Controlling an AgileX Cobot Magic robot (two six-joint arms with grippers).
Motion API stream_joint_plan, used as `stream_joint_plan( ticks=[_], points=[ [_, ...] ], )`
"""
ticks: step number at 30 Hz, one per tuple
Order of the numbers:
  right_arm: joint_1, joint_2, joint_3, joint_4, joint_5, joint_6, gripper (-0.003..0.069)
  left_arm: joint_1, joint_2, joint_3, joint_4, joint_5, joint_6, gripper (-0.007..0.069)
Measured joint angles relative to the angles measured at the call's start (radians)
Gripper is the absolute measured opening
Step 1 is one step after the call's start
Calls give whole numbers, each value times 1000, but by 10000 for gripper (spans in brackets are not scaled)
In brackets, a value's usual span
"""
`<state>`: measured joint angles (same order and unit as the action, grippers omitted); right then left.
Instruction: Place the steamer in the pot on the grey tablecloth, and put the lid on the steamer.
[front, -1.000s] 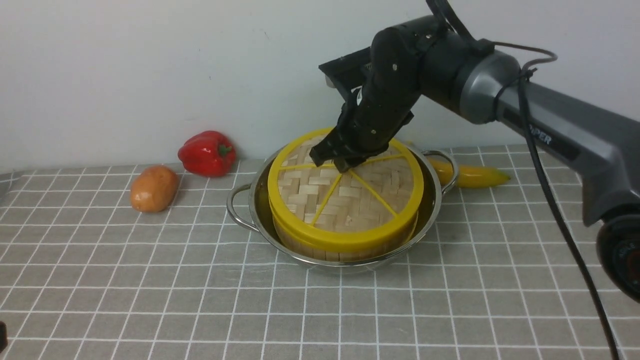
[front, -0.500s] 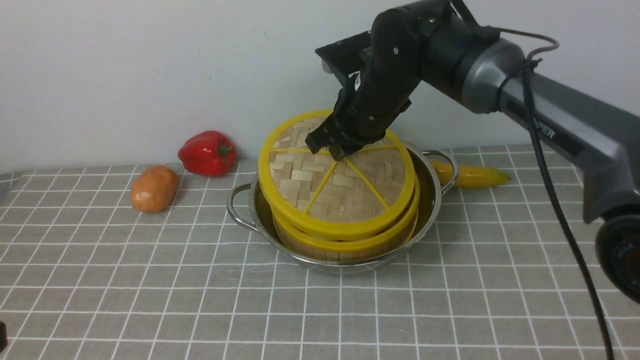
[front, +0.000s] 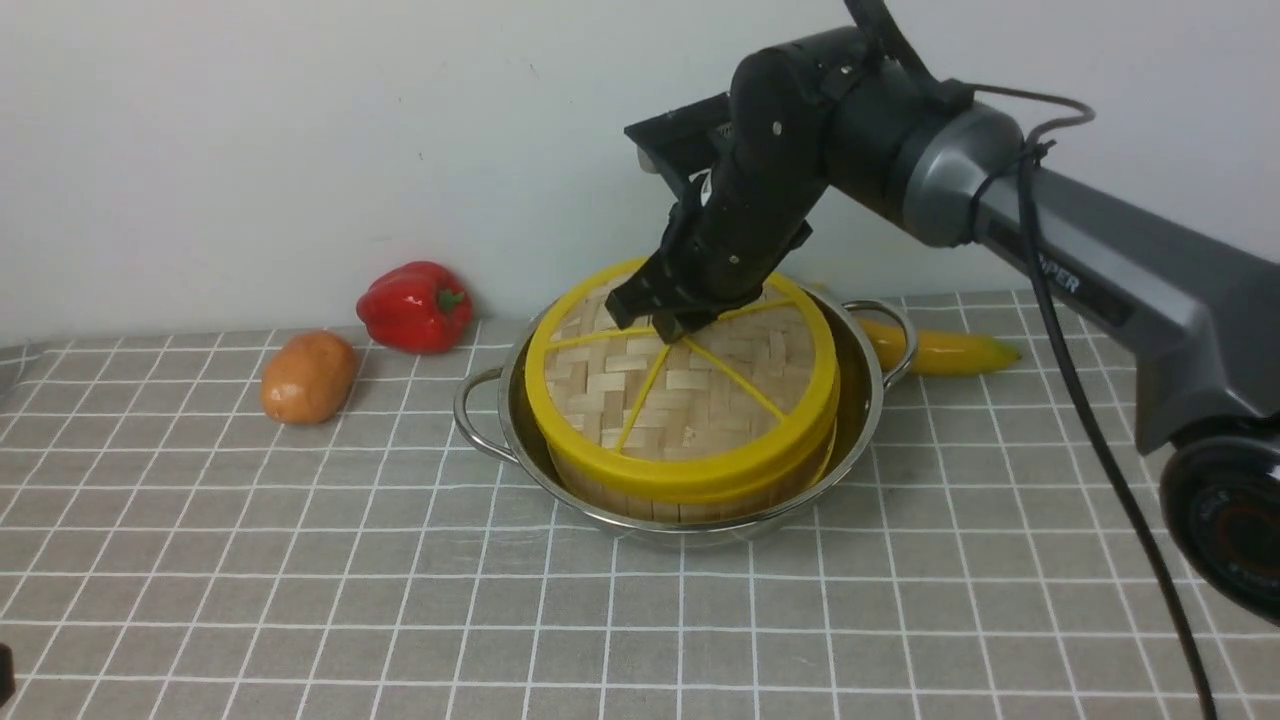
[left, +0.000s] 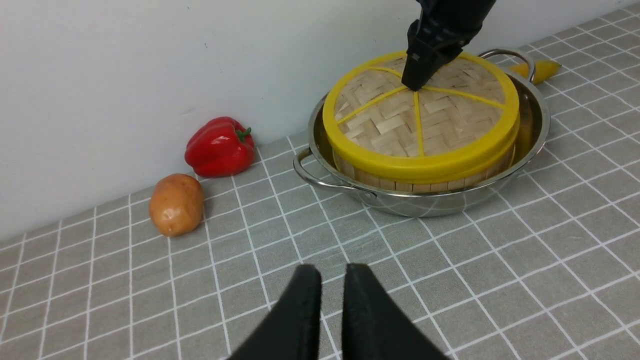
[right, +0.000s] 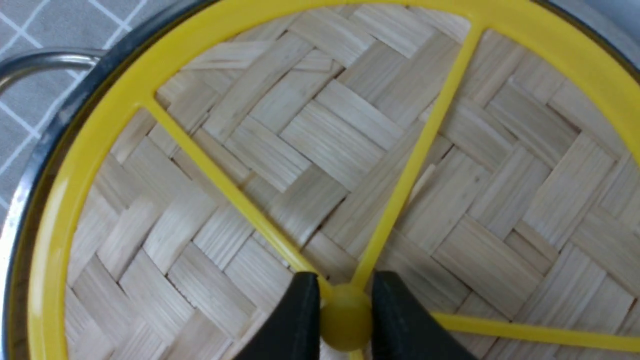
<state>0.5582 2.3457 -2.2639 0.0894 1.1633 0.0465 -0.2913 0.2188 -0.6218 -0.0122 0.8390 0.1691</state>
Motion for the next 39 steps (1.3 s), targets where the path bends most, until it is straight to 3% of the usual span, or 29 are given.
stream_joint_plan(
  ticks=[20, 23, 32, 36, 39],
  points=[
    [0, 2, 0, -17, 10, 0, 155, 0, 0, 0, 0, 1, 0, 75],
    [0, 2, 0, -17, 20, 2, 211, 0, 0, 0, 0, 1, 0, 74],
    [0, -29, -88, -17, 71, 17, 521, 0, 0, 0, 0, 1, 1, 74],
    [0, -122, -149, -15, 66, 24, 553, 0, 0, 0, 0, -8, 4, 74],
    [0, -272, -142, -11, 64, 25, 529, 0, 0, 0, 0, -38, 4, 74]
  ],
)
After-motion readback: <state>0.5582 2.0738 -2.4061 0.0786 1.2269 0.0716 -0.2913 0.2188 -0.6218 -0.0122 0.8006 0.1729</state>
